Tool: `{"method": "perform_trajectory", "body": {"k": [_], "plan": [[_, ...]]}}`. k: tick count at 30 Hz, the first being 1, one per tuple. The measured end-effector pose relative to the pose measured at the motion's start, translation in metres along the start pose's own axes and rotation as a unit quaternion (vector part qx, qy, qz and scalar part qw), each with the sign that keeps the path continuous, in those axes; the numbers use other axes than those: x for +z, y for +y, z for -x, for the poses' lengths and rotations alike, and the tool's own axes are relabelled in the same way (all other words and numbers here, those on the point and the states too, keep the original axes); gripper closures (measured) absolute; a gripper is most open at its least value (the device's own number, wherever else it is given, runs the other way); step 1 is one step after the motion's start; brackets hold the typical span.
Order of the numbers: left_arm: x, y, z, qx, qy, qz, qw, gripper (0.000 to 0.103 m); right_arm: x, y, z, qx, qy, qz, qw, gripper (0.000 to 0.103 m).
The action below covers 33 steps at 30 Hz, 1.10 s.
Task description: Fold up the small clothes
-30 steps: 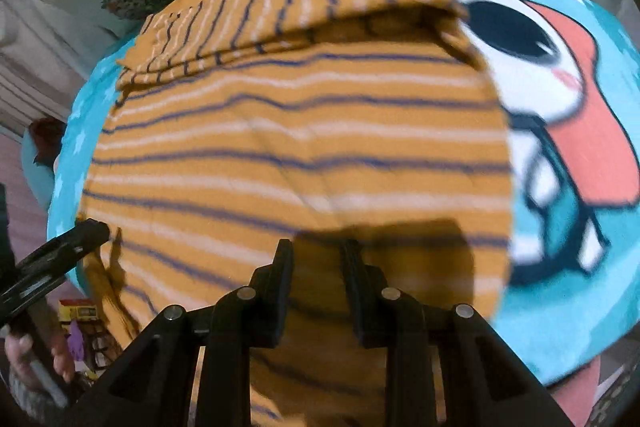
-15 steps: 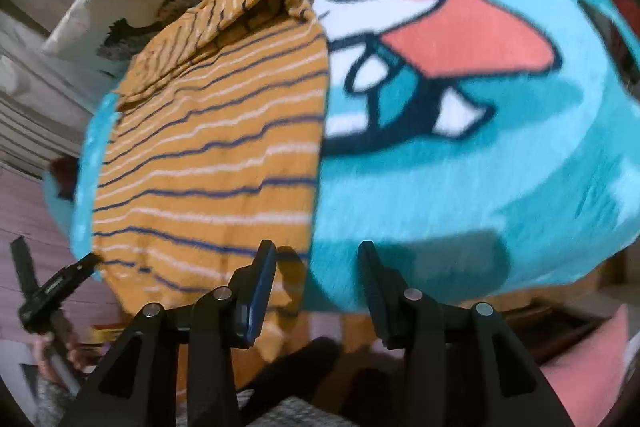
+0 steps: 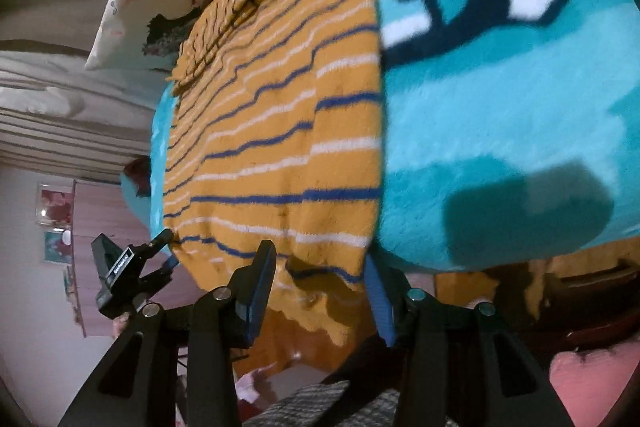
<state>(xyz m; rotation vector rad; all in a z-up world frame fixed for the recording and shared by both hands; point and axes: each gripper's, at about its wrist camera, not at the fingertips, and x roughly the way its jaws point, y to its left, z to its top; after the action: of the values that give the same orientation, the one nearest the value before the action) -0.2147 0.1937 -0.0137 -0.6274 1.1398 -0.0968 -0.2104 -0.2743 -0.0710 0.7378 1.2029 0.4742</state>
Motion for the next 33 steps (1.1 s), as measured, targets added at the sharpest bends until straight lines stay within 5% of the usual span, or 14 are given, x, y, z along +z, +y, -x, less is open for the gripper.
{"method": "perform_trajectory", "body": {"k": [2, 11, 13, 14, 15, 16, 27, 33], "plan": [[-0.011, -0.001, -0.001, -0.016, 0.014, -0.007, 0.9998, 0.057, -0.003, 0.003, -0.007, 0.004, 0.014, 0.002, 1.000, 0.054], [-0.022, -0.002, -0.005, -0.031, 0.020, 0.001, 0.9993, 0.061, -0.017, 0.017, -0.034, 0.017, 0.054, 0.012, 0.998, 0.054], [-0.023, -0.001, -0.004, -0.023, 0.025, 0.003, 0.9994, 0.082, -0.018, 0.020, -0.036, 0.019, 0.059, 0.018, 0.998, 0.058], [-0.021, -0.003, -0.004, -0.017, 0.031, 0.006, 0.9994, 0.088, -0.019, 0.022, -0.037, 0.017, 0.060, 0.022, 0.998, 0.070], [-0.022, -0.003, -0.003, -0.017, 0.030, 0.009, 0.9994, 0.088, -0.019, 0.024, -0.037, 0.013, 0.060, 0.026, 0.998, 0.089], [-0.022, -0.005, 0.000, -0.017, 0.027, 0.011, 0.9994, 0.090, -0.018, 0.024, -0.036, 0.011, 0.062, 0.027, 0.998, 0.093], [-0.055, -0.049, 0.068, -0.025, -0.011, -0.020, 0.9994, 0.091, -0.027, 0.025, 0.035, 0.041, 0.064, 0.059, 0.995, 0.097], [-0.068, -0.065, 0.068, -0.009, -0.012, -0.037, 0.9992, 0.091, -0.030, 0.017, 0.063, 0.058, 0.034, 0.046, 0.997, 0.097]]}}
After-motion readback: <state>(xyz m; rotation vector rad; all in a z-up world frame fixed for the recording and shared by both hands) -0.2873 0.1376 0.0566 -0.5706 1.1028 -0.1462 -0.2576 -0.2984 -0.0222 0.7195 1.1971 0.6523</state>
